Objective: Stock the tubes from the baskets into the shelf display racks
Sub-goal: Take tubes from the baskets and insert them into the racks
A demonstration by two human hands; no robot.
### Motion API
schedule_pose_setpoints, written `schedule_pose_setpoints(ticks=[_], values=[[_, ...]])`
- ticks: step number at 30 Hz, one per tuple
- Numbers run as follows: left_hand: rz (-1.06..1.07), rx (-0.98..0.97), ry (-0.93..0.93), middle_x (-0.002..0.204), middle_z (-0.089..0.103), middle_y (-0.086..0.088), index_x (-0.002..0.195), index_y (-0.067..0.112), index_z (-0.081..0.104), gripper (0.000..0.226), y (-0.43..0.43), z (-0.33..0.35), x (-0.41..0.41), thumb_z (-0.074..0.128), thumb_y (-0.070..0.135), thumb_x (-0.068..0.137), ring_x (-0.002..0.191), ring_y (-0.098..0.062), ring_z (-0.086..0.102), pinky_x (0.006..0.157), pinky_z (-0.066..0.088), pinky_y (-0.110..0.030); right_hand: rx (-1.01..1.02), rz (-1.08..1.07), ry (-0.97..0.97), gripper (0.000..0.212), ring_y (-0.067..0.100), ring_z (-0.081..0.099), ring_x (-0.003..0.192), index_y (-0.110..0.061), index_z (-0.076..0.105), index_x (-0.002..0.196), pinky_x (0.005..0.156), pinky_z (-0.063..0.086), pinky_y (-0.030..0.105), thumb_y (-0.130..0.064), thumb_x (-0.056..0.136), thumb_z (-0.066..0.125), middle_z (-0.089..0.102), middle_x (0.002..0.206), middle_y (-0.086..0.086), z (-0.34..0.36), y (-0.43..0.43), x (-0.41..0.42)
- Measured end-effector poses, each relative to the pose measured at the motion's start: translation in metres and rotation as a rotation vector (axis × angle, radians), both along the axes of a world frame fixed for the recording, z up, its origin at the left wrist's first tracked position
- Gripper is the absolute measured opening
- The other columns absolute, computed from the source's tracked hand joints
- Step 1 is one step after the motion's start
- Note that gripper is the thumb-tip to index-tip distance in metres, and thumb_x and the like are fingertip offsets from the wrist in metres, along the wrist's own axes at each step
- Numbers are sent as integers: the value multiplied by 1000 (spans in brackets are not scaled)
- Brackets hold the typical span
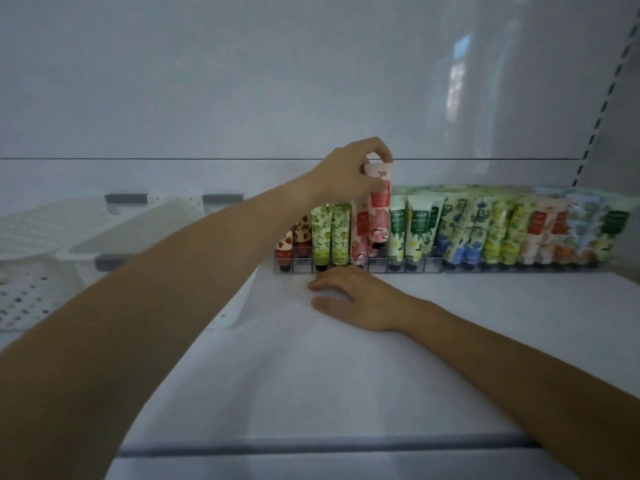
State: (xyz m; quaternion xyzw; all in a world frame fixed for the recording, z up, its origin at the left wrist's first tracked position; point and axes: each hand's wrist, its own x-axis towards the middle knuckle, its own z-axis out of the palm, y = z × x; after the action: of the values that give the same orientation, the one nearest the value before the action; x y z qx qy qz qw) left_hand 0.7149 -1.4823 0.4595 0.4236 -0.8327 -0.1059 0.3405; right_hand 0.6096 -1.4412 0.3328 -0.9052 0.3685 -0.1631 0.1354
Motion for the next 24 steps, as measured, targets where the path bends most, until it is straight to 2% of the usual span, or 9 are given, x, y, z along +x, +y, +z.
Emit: schedule_pose_setpoints(ticks=[4,8,13,18,24], values=[[52,5,-94,91,63,-6,110,17,52,28,-7,-19,-7,63,16,85,81,-23,60,65,48,-27,-1,-3,-8,39,13,42,125,-15,55,128,103,27,19,-35,94,50,50,135,1,3,-1,-11],[93,-58,-129,95,66,-9,105,14,54,27,-11,-26,-11,66,17,81,85,-26,62,78,51,-39,4,8,-11,37,14,44,123,-13,56,126,103,27,19,-31,94,50,51,133,3,4,-2,-19],[115,-106,-255,98,67,-7,107,16,55,29,-18,-20,-13,67,23,81,86,-24,61,77,49,-37,-2,29,40,40,14,41,124,-14,52,130,105,28,22,-33,95,47,49,135,2,8,-2,-22],[124,-158,-267,94,66,-9,109,18,53,26,-27,-26,-10,59,30,87,84,-21,56,77,44,-34,-98,-2,188,46,16,38,128,-19,47,135,108,30,30,-42,96,40,45,139,0,12,-3,-37],[121,-156,-270,94,67,-7,108,16,51,25,-27,-25,-6,60,27,87,81,-20,57,75,45,-33,-25,-16,196,47,17,34,131,-19,44,137,110,26,29,-43,96,40,42,142,2,15,-3,-36]])
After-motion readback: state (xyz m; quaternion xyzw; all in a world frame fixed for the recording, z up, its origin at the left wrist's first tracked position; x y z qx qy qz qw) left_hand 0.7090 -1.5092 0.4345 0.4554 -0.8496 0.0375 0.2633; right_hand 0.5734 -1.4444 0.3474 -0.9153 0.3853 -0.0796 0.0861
